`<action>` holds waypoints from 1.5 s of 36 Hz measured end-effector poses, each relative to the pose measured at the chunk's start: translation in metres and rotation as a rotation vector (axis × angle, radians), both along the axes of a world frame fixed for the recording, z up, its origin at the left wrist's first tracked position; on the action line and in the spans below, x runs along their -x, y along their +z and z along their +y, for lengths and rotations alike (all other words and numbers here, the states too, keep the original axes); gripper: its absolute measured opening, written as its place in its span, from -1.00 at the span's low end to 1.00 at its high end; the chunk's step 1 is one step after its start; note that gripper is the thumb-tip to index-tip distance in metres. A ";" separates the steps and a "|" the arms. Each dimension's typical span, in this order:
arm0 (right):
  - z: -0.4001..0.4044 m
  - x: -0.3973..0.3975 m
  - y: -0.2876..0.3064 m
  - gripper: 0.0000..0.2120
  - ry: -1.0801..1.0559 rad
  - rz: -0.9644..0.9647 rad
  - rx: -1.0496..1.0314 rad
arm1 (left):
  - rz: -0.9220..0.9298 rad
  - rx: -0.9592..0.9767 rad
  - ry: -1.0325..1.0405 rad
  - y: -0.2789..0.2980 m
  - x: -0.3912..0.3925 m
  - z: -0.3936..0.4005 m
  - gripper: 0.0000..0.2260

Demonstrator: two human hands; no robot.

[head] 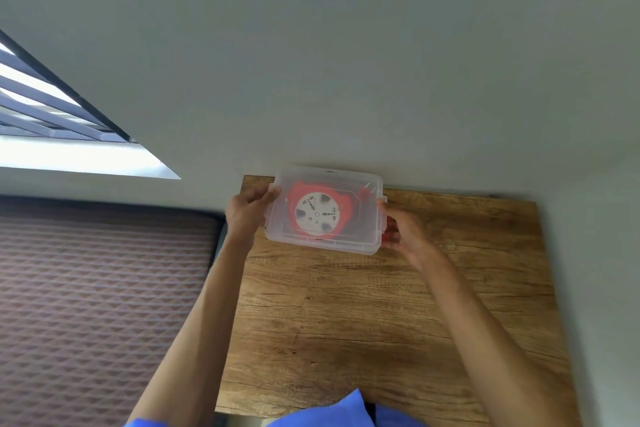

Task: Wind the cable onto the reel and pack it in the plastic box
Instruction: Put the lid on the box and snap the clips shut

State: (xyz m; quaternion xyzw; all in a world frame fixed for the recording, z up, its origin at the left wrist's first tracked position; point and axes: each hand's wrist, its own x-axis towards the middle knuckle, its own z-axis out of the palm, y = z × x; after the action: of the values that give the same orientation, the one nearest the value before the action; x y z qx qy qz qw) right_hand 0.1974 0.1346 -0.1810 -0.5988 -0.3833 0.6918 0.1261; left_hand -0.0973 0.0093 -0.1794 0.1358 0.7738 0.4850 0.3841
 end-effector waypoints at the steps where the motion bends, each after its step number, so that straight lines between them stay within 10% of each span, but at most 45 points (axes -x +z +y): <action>1: 0.002 0.001 0.001 -0.67 -0.017 -0.004 -0.008 | -0.041 -0.021 -0.039 -0.001 0.003 -0.006 -0.73; 20: 0.017 0.042 0.017 -0.66 0.086 -0.433 -0.507 | -0.254 -0.047 0.063 -0.001 0.006 -0.011 -0.69; 27: 0.015 0.033 0.007 -0.75 0.041 -0.325 -0.498 | 0.045 -0.013 0.091 -0.002 -0.010 -0.013 -0.76; 41: 0.014 0.027 0.004 -0.90 -0.063 -0.162 -0.461 | -0.481 -0.341 -0.156 -0.021 -0.001 -0.058 -0.59; 54: 0.011 0.024 -0.008 -0.61 -0.006 -0.143 -0.515 | -0.282 -0.307 -0.151 -0.009 -0.011 -0.065 -0.58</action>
State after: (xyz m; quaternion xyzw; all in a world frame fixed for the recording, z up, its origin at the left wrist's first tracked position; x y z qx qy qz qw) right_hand 0.1730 0.1460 -0.1893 -0.5955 -0.5528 0.5270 0.2490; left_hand -0.0860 -0.0561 -0.1888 0.1809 0.6173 0.5811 0.4985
